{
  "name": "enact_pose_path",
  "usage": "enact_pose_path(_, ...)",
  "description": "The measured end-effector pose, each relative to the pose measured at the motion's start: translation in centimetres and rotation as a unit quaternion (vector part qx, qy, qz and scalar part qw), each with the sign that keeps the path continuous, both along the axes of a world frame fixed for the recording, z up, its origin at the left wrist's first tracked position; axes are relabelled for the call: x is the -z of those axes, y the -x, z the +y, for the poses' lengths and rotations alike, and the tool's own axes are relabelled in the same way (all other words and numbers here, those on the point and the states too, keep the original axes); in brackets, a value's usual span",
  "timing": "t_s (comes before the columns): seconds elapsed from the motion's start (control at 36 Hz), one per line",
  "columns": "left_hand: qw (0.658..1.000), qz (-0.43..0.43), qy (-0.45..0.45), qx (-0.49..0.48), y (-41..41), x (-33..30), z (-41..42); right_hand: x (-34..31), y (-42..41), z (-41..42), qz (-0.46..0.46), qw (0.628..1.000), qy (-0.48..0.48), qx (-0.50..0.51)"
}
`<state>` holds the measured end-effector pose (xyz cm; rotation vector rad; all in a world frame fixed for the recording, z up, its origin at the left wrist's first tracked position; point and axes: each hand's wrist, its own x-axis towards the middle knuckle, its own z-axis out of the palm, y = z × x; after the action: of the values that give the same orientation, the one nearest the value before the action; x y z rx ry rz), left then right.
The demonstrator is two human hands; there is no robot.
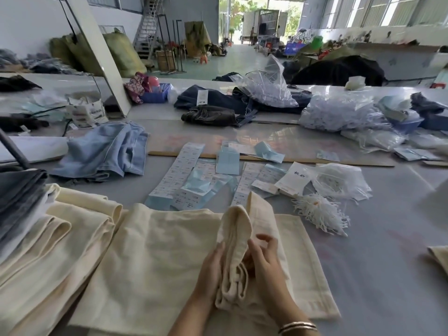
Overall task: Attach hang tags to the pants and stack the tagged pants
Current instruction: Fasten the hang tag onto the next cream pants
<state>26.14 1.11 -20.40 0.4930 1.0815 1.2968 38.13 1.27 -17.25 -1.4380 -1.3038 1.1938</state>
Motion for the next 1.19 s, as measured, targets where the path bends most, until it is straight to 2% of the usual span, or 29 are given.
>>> enact_pose_path(0.11, 0.994, 0.103, -0.037, -0.029, -0.1, 0.9, -0.3, 0.6, 0.7, 0.2, -0.055, 0.998, -0.031, -0.016)
enact_pose_path(0.17, 0.991, 0.119, -0.041, -0.041, -0.3, 0.9, -0.4, 1.1, 0.8, 0.4, -0.087, 0.995, -0.041, -0.016)
enact_pose_path(0.22, 0.991, 0.122, -0.043, -0.039, -0.4, 0.6, -0.4, 1.8, 0.7, 0.6, -0.076, 0.995, -0.057, -0.008)
enact_pose_path(0.31, 0.99, 0.124, -0.059, -0.018, -0.5, 0.2, -0.4, 2.4, 0.1, 0.5, -0.013, 0.998, -0.053, -0.015)
enact_pose_path(0.42, 0.986, 0.157, -0.053, 0.013, -0.3, -0.1, -0.6, 2.0, -0.5, 0.3, 0.14, 0.99, -0.006, -0.031)
enact_pose_path(0.56, 0.998, 0.065, -0.008, 0.016, 0.2, -0.4, -0.6, 1.9, -1.6, 0.3, 0.361, 0.93, 0.062, 0.014)
enact_pose_path(0.67, 1.0, 0.005, -0.001, 0.025, 0.2, -0.7, -0.7, 1.8, -2.1, 0.3, 0.44, 0.894, 0.085, 0.034)
enact_pose_path(0.81, 0.999, -0.007, -0.008, 0.035, 0.4, -0.4, -0.8, 2.1, -2.5, 0.4, 0.483, 0.867, 0.109, 0.046)
enact_pose_path(0.89, 0.998, -0.003, -0.038, 0.043, 0.2, -0.4, -0.9, 2.0, -1.8, 0.3, 0.409, 0.909, 0.061, 0.056)
enact_pose_path(0.94, 0.998, 0.013, -0.064, 0.019, -0.1, -0.5, -0.8, 1.8, -1.0, 0.0, 0.29, 0.956, 0.021, 0.048)
enact_pose_path(1.0, 0.996, 0.049, -0.08, -0.003, -0.4, -0.4, -0.9, 1.6, -0.4, -0.3, 0.152, 0.988, -0.023, 0.023)
enact_pose_path(1.11, 0.987, 0.134, -0.093, -0.014, -0.6, 0.0, -1.4, 0.6, 0.1, -1.3, -0.022, 0.999, -0.025, -0.027)
enact_pose_path(1.19, 0.993, 0.088, -0.076, 0.026, -0.3, -0.6, -1.7, 0.4, -0.1, -2.0, -0.094, 0.994, -0.021, -0.055)
